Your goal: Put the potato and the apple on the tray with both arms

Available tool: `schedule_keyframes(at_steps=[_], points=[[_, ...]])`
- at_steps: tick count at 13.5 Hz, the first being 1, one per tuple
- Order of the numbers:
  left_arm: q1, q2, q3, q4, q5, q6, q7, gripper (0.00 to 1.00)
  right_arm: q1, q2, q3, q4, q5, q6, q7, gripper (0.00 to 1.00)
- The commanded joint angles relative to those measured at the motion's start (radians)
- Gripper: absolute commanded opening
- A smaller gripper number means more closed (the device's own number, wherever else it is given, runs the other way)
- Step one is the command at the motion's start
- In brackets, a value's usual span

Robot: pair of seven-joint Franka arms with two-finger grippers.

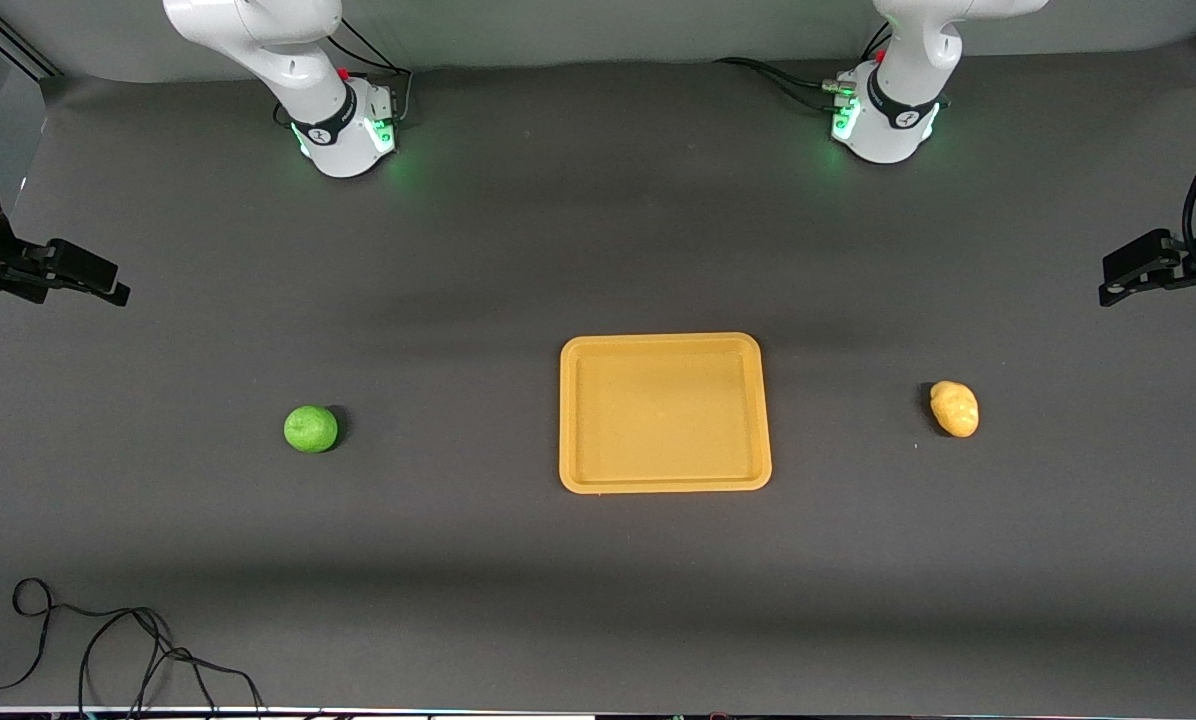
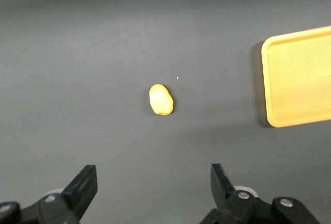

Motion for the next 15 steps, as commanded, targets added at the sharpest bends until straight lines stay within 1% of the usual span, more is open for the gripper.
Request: schedule_keyframes(at_steps=[1, 7, 10, 12, 15], points=[[-0.018, 0.002, -0.002, 0.009, 0.018, -0.010, -0.072, 0.98, 0.004, 0.004, -0.007, 0.018, 0.013, -0.003, -0.016, 1.00], [-0.020, 0.002, 0.000, 0.009, 0.013, -0.006, -0.113, 0.98, 0.003, 0.010, -0.007, 0.028, 0.011, -0.005, -0.017, 1.00], [-0.021, 0.005, -0.002, 0.002, 0.013, -0.004, -0.113, 0.98, 0.001, 0.007, -0.048, 0.028, 0.019, -0.005, -0.049, 1.00], [-0.021, 0.000, -0.002, -0.042, 0.011, 0.017, -0.113, 0.98, 0.008, 0.007, -0.042, 0.027, 0.017, -0.007, -0.051, 1.00], [-0.020, 0.005, -0.002, -0.064, 0.008, 0.045, -0.101, 0.98, 0.009, 0.001, -0.041, 0.022, 0.017, -0.007, -0.049, 1.00]])
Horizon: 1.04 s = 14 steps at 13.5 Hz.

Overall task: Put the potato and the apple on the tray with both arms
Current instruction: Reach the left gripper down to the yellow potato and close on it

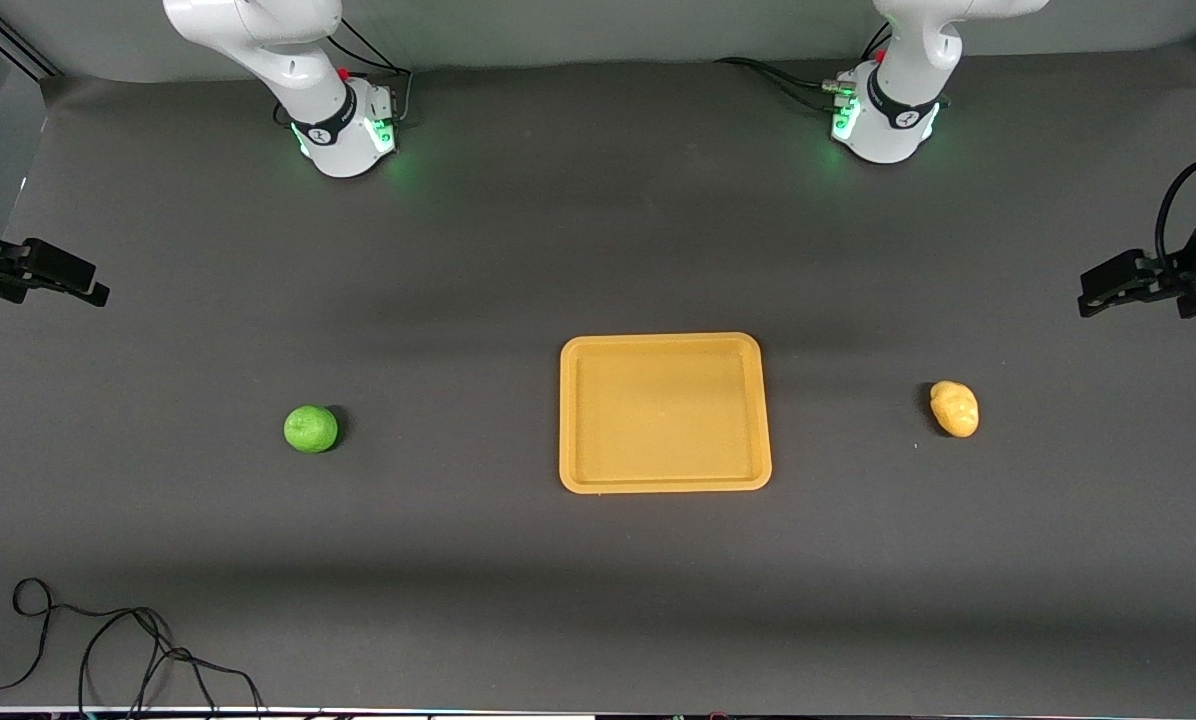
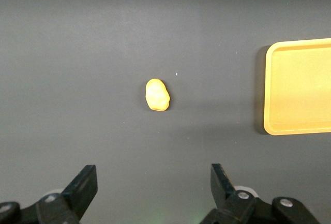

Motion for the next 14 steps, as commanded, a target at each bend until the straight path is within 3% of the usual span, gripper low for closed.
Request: schedule_keyframes(at_steps=[1, 7, 14], points=[[-0.008, -0.005, 0.002, -0.065, 0.009, 0.075, -0.004, 0.98, 0.005, 0.001, -0.004, 0.016, 0.017, -0.008, -0.019, 1.00], [-0.008, 0.024, 0.004, -0.390, 0.016, 0.443, 0.002, 0.98, 0.007, 0.009, -0.003, 0.013, 0.017, -0.006, -0.013, 1.00], [0.040, 0.263, 0.004, -0.470, 0.015, 0.816, 0.091, 0.97, 0.010, 0.011, -0.001, 0.015, 0.017, 0.003, -0.010, 1.00]])
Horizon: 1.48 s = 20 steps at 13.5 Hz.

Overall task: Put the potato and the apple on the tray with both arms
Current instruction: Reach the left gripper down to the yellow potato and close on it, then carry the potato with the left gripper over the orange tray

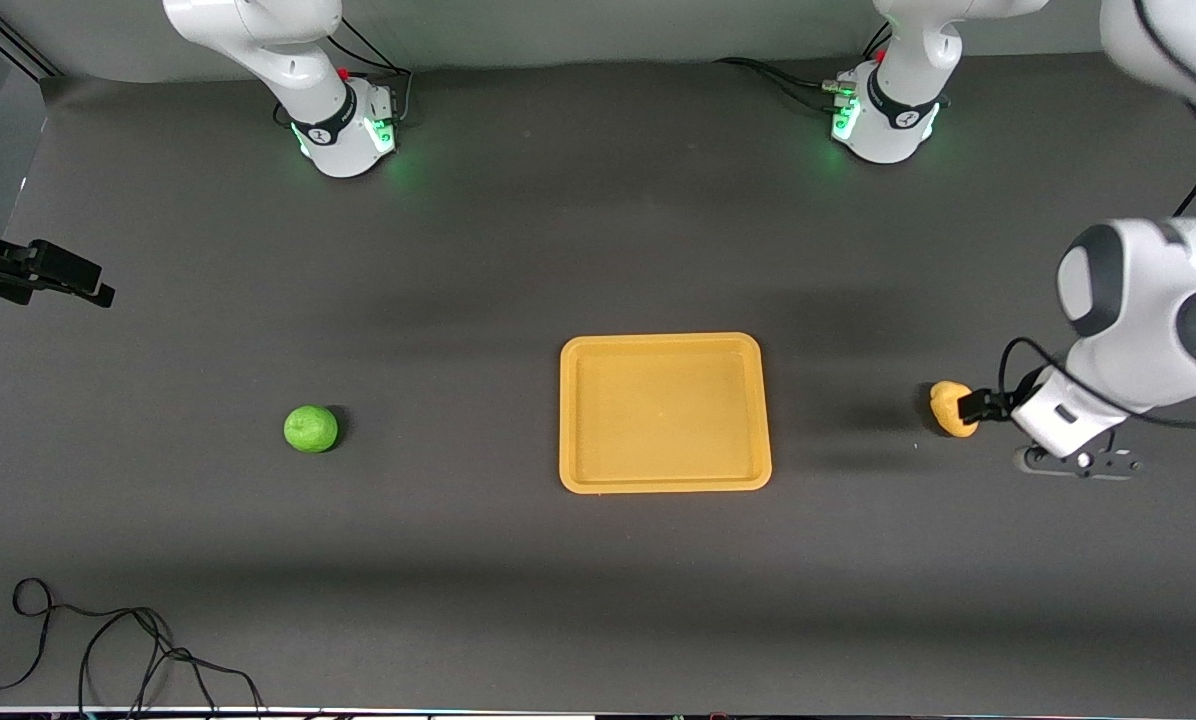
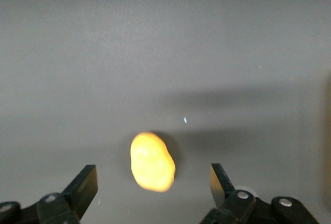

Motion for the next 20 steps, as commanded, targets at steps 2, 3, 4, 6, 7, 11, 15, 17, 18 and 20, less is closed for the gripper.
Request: schedule_keyframes(at_steps=[2, 3, 4, 6, 7, 11, 15, 17, 18, 20], points=[[0.051, 0.098, -0.001, -0.041, 0.006, 0.184, 0.084, 0.98, 0.010, 0.008, -0.005, 0.013, 0.016, 0.004, -0.008, 1.00], [0.058, 0.111, -0.001, -0.049, 0.004, 0.201, 0.086, 0.97, 0.012, 0.008, -0.005, 0.013, 0.017, 0.004, -0.008, 1.00], [0.059, 0.115, -0.001, -0.064, 0.001, 0.220, 0.086, 0.97, 0.010, 0.008, -0.005, 0.015, 0.017, 0.004, -0.010, 1.00], [0.058, 0.128, -0.001, -0.105, -0.003, 0.285, 0.077, 0.97, 0.010, 0.008, -0.006, 0.013, 0.016, 0.004, -0.010, 1.00], [0.058, 0.128, -0.001, -0.124, -0.008, 0.306, 0.073, 0.97, 0.009, 0.009, -0.006, 0.013, 0.016, 0.004, -0.010, 1.00], [0.058, 0.112, -0.001, -0.167, -0.026, 0.316, 0.073, 0.97, 0.010, 0.009, -0.006, 0.015, 0.016, 0.005, -0.010, 1.00], [0.050, 0.071, -0.001, -0.222, -0.026, 0.326, 0.067, 0.98, 0.010, 0.009, -0.006, 0.015, 0.014, 0.007, -0.010, 1.00], [0.044, 0.065, -0.001, -0.240, -0.026, 0.332, 0.051, 0.97, 0.010, 0.009, -0.006, 0.015, 0.013, 0.007, -0.010, 1.00], [0.036, 0.059, -0.001, -0.259, -0.026, 0.344, 0.047, 0.97, 0.010, 0.009, -0.006, 0.015, 0.013, 0.007, -0.010, 1.00], [0.032, 0.048, -0.001, -0.300, -0.026, 0.387, 0.041, 0.97, 0.010, 0.011, -0.006, 0.016, 0.013, 0.008, -0.010, 1.00]])
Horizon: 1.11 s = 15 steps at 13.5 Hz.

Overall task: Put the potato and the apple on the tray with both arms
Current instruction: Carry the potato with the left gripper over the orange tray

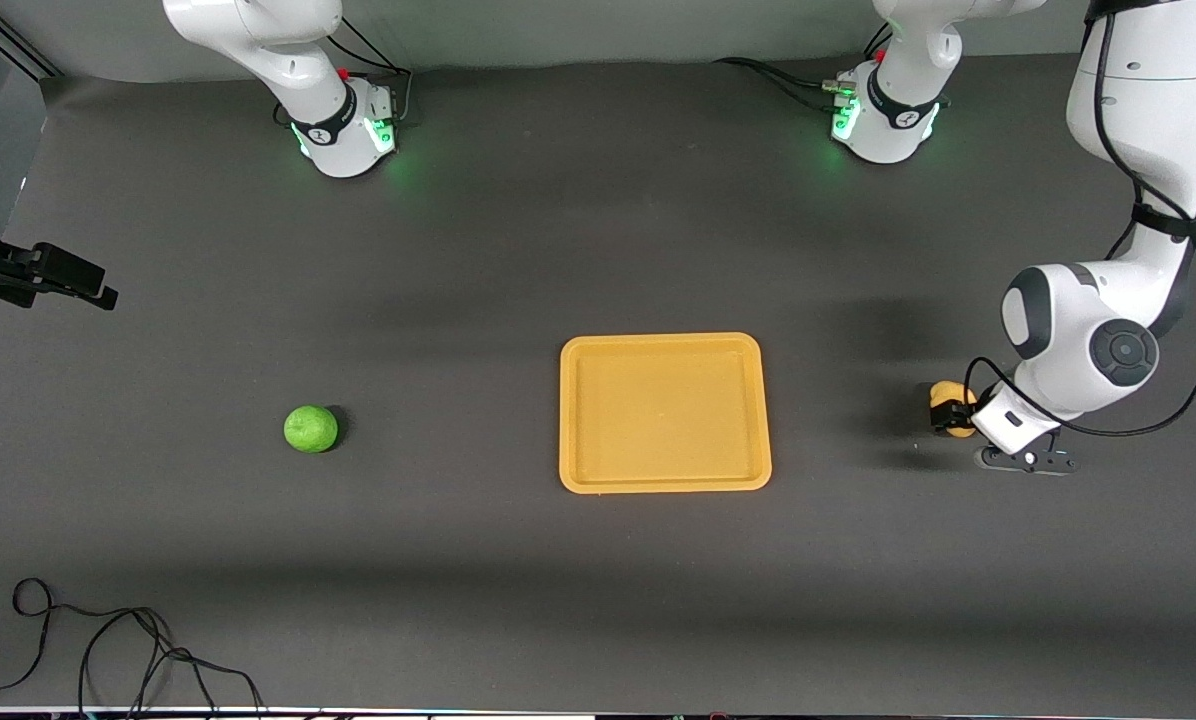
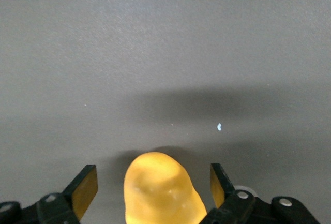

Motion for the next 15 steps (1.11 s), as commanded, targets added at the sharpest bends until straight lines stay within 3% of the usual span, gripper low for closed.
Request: schedule_keyframes(at_steps=[1, 3, 7, 10, 15], points=[[-0.018, -0.047, 0.005, -0.091, -0.009, 0.070, -0.021, 0.93, 0.006, 0.006, -0.007, 0.014, 0.013, 0.002, -0.010, 1.00], [-0.018, -0.045, 0.005, -0.100, -0.009, 0.081, -0.019, 0.82, 0.006, 0.009, -0.007, 0.016, 0.013, 0.002, -0.010, 1.00], [-0.017, -0.063, 0.005, -0.097, -0.009, 0.058, -0.011, 0.44, 0.006, 0.009, -0.006, 0.014, 0.013, 0.002, -0.010, 1.00], [-0.052, -0.106, 0.002, -0.086, -0.009, -0.012, -0.080, 0.41, 0.006, 0.009, -0.007, 0.014, 0.013, 0.002, -0.010, 1.00], [-0.230, -0.159, -0.001, -0.011, -0.009, -0.175, -0.379, 0.41, 0.006, 0.009, -0.006, 0.014, 0.013, 0.002, -0.010, 1.00]])
